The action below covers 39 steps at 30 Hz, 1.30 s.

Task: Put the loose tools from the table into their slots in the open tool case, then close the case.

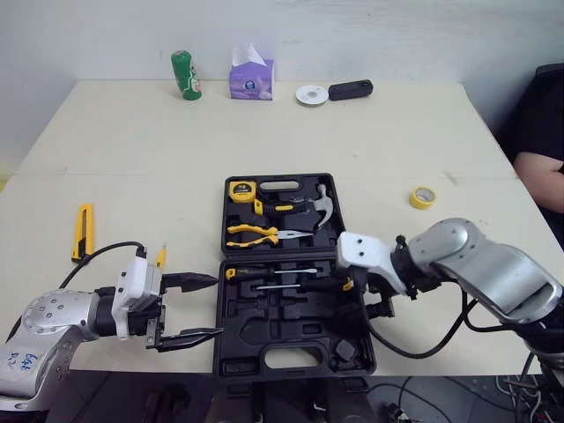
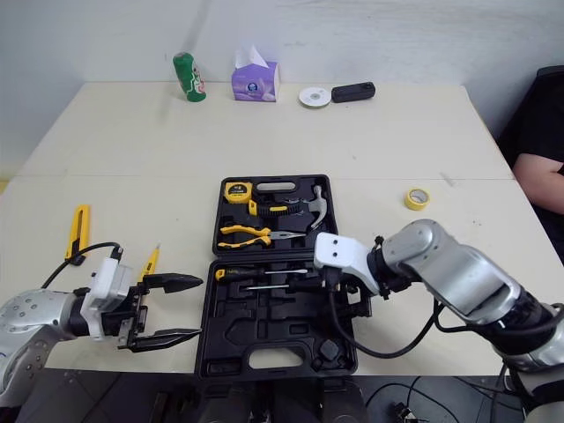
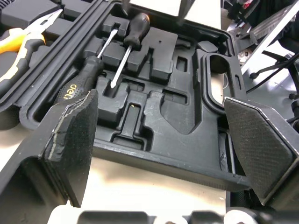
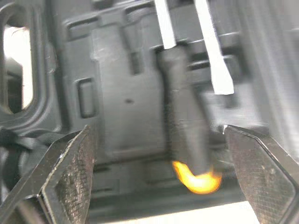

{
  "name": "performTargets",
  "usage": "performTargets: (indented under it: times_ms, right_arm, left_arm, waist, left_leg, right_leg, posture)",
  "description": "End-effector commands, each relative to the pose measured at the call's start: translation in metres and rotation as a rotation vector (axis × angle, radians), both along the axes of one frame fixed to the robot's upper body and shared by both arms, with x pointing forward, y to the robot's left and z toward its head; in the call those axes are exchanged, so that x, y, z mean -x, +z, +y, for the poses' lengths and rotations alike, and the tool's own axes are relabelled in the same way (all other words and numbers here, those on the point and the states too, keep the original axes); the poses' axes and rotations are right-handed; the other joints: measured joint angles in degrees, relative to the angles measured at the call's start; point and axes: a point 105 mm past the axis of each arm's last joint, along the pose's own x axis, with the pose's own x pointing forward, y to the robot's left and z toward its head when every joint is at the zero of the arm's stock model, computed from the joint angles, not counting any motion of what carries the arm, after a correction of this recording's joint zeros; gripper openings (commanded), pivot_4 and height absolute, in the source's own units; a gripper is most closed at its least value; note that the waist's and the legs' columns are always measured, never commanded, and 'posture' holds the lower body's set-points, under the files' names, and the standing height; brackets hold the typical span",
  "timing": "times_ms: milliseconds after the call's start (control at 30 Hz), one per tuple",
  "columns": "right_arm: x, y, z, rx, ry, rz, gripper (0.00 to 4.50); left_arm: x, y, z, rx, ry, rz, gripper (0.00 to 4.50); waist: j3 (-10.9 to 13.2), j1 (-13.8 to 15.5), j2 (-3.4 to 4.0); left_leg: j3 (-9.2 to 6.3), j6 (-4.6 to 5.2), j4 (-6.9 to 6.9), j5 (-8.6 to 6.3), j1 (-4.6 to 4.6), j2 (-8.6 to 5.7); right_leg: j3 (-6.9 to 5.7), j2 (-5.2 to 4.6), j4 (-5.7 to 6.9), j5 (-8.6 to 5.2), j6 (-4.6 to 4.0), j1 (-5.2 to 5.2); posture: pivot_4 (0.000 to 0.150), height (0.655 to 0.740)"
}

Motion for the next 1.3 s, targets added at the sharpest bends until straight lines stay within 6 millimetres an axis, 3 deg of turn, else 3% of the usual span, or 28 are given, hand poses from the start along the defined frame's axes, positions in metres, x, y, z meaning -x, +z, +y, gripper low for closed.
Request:
performTargets:
  times_ms: [33,167,300,533,667,767,900,1000,1300]
  right_arm:
    - [0.005,0.016,-0.002,-0.062,0.047,-0.027,4.40]
    - [0.007,0.025,-0.005,-0.181,0.086,-0.070,4.40]
    - [0.007,0.018,-0.012,-0.281,0.078,-0.093,4.40]
    - [0.007,0.013,-0.006,-0.520,0.098,-0.203,4.40]
    - [0.010,0.007,-0.002,-0.571,0.119,-0.221,4.40]
    - [0.013,0.007,0.006,-0.619,0.134,-0.215,3.51]
    - [0.013,0.013,0.015,-0.673,0.165,-0.238,1.51]
    - [0.009,0.002,0.022,-0.599,0.210,-0.251,0.03]
    - [-0.006,-0.028,0.029,-0.454,0.193,-0.208,0.03]
  left_arm:
    - [-0.001,0.001,0.000,-0.003,-0.002,-0.024,4.50]
    - [-0.003,0.001,0.000,-0.002,0.002,-0.028,4.50]
    - [-0.005,0.002,0.000,0.000,0.001,-0.029,4.50]
    - [-0.012,0.010,-0.002,0.013,0.010,-0.067,4.50]
    - [-0.012,0.011,-0.001,0.009,0.014,-0.068,4.50]
    - [-0.013,0.010,-0.001,0.005,0.012,-0.069,4.50]
    - [-0.016,0.011,-0.001,0.000,0.013,-0.082,4.50]
    - [-0.018,0.011,-0.002,0.000,0.011,-0.086,4.50]
    - [-0.018,0.007,-0.004,-0.022,-0.009,-0.071,4.50]
  waist:
    - [0.00,0.03,0.00]
    - [0.00,0.09,-0.01]
    - [-0.01,0.17,-0.05]
    - [-0.01,0.04,-0.05]
    - [-0.01,0.10,-0.06]
    - [-0.01,0.05,-0.05]
    - [-0.01,0.09,-0.06]
    - [-0.01,0.06,-0.05]
    - [-0.02,0.05,-0.06]
  left_leg:
    - [0.00,0.00,0.00,0.00,0.00,0.00]
    - [0.00,0.04,-0.03,0.00,0.00,0.00]
    - [0.01,0.07,0.00,0.00,0.01,-0.02]
    - [0.03,0.07,-0.01,0.03,0.07,-0.01]
    - [0.05,0.08,-0.01,0.04,0.08,-0.02]
    - [0.05,0.09,0.00,0.05,0.09,-0.02]
    - [0.04,0.08,0.00,0.05,0.11,-0.01]
    - [0.04,0.08,0.01,0.05,0.11,-0.02]
    - [0.05,0.10,0.07,0.06,0.10,-0.02]
  right_leg:
    - [0.00,0.00,0.00,0.00,0.00,0.00]
    - [-0.01,0.01,-0.02,0.00,0.00,0.01]
    - [-0.01,0.01,-0.03,0.01,0.02,0.07]
    - [-0.01,0.04,0.02,0.01,0.02,0.10]
    - [-0.01,0.05,0.04,0.01,0.02,0.11]
    - [0.00,0.05,0.05,0.01,0.02,0.11]
    - [0.00,0.05,0.08,0.01,0.02,0.12]
    - [0.01,0.04,0.09,0.01,0.02,0.12]
    - [0.00,0.04,0.10,0.01,0.02,0.12]
  posture:
    - [0.150,0.7400]
    - [0.150,0.7400]
    - [0.150,0.7400]
    - [0.150,0.7400]
    - [0.150,0.7400]
    - [0.150,0.7400]
    - [0.150,0.7400]
    - [0.150,0.7400]
    - [0.150,0.7400]
